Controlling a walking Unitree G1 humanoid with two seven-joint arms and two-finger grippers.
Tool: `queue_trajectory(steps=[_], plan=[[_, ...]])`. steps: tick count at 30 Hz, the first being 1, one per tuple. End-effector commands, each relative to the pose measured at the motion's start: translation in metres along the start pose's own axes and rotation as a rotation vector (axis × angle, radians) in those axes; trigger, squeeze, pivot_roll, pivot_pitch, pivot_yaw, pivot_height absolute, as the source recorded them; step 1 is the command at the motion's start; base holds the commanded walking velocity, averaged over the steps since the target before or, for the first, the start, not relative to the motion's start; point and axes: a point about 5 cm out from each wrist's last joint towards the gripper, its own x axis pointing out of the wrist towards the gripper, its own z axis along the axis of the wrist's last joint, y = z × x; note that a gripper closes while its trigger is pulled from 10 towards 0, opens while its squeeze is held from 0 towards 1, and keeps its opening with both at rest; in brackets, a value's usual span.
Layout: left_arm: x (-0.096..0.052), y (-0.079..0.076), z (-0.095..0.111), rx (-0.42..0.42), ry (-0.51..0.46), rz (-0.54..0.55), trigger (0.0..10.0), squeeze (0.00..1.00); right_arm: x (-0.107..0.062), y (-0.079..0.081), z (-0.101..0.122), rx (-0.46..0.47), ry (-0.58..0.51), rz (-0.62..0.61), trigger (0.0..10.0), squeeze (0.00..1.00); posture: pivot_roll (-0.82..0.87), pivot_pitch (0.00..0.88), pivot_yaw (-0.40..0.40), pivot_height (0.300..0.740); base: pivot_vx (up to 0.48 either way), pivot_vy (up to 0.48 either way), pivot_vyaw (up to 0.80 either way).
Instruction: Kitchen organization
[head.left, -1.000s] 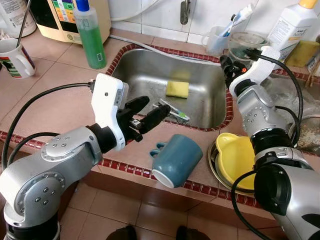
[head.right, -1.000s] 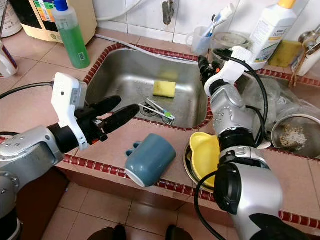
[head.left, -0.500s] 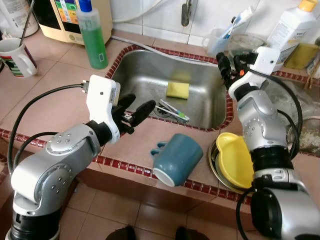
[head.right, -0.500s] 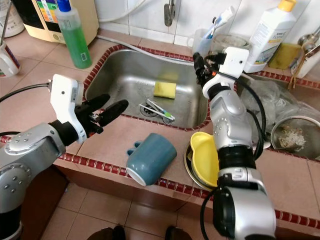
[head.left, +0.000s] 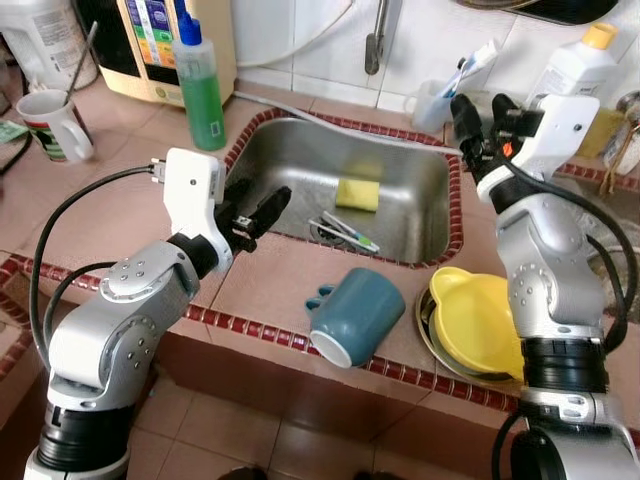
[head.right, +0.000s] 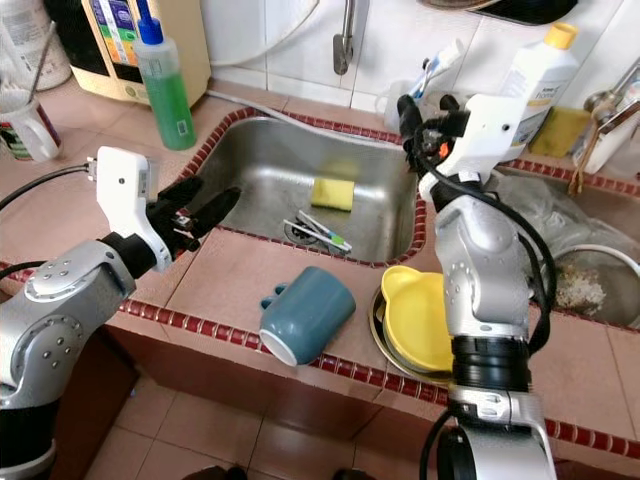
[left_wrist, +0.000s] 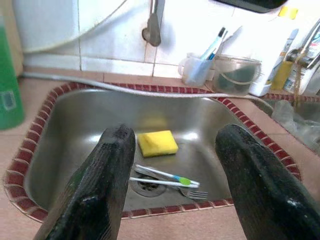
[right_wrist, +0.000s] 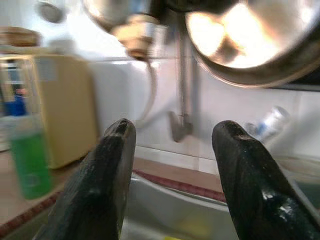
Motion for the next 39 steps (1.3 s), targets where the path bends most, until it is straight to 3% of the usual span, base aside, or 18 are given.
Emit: queue_trajectory(steps=[1,13,19,23,31,39], plan=[[0.001,-0.001,-0.002,0.024,-0.002,-0.012,10.0,0.0,-0.004,0.005,0.004,-0.02,-0.013,0.045,10.0,0.0,-0.07,0.009,-0.051,0.74,0.0,0.0,0.0],[0.004,0.01,-0.003,0.087,-0.039,0.026,10.0,0.0,-0.025,0.02,0.001,-0.094,-0.004,0.198,10.0,0.0,-0.08,0.0,-0.059,0.74,0.0,0.0,0.0],[0.002,0.016,-0.011,0.124,-0.052,0.054,10.0,0.0,-0.047,0.02,-0.009,-0.096,0.022,0.293,10.0,0.0,-0.09,0.0,-0.051,0.74,0.0,0.0,0.0],[-0.004,0.022,-0.016,0.184,-0.063,0.057,10.0,0.0,-0.065,0.012,-0.018,-0.097,0.07,0.319,10.0,0.0,-0.09,0.0,-0.041,0.74,0.0,0.0,0.0],[-0.011,0.029,-0.019,0.218,-0.063,0.011,10.0,0.0,-0.095,-0.012,-0.023,-0.091,0.177,0.351,10.0,0.0,-0.11,0.0,-0.029,0.74,0.0,0.0,0.0],[-0.012,0.018,-0.026,0.25,-0.039,-0.088,10.0,0.0,-0.104,-0.02,-0.022,-0.077,0.199,0.329,10.0,0.0,-0.12,0.001,-0.027,0.74,0.0,0.0,0.0]])
